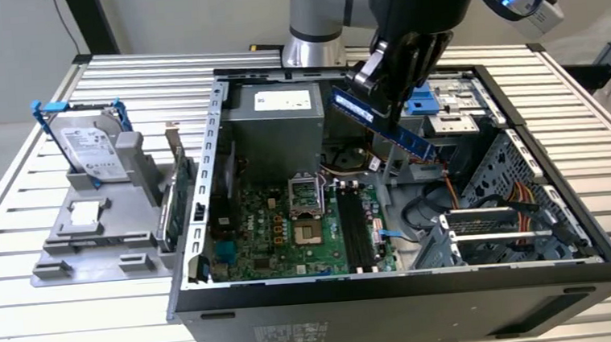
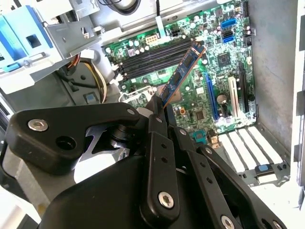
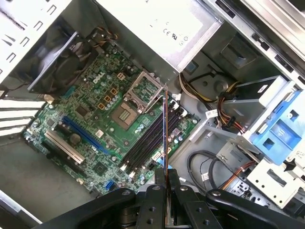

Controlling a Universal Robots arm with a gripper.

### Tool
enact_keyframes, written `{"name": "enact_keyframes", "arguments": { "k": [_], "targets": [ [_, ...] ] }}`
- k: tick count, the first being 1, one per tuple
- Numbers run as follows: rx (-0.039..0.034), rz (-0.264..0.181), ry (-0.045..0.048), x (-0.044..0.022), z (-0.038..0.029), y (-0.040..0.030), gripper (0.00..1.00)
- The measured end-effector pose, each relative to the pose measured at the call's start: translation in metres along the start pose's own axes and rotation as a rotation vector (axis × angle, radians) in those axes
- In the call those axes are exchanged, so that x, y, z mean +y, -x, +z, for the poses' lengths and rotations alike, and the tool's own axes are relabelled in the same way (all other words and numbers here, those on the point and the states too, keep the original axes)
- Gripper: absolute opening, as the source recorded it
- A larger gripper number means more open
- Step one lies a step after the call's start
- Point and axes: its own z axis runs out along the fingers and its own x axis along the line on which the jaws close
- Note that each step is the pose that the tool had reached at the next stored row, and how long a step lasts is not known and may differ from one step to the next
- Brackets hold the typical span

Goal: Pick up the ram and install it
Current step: 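Insert the ram into the slot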

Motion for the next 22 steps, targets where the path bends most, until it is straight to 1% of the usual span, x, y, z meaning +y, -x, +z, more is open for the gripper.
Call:
{"name": "enact_keyframes", "arguments": {
  "k": [22],
  "targets": [
    [-0.0007,0.049,-0.0017,0.0,0.0,0.0,0.0]
  ]
}}
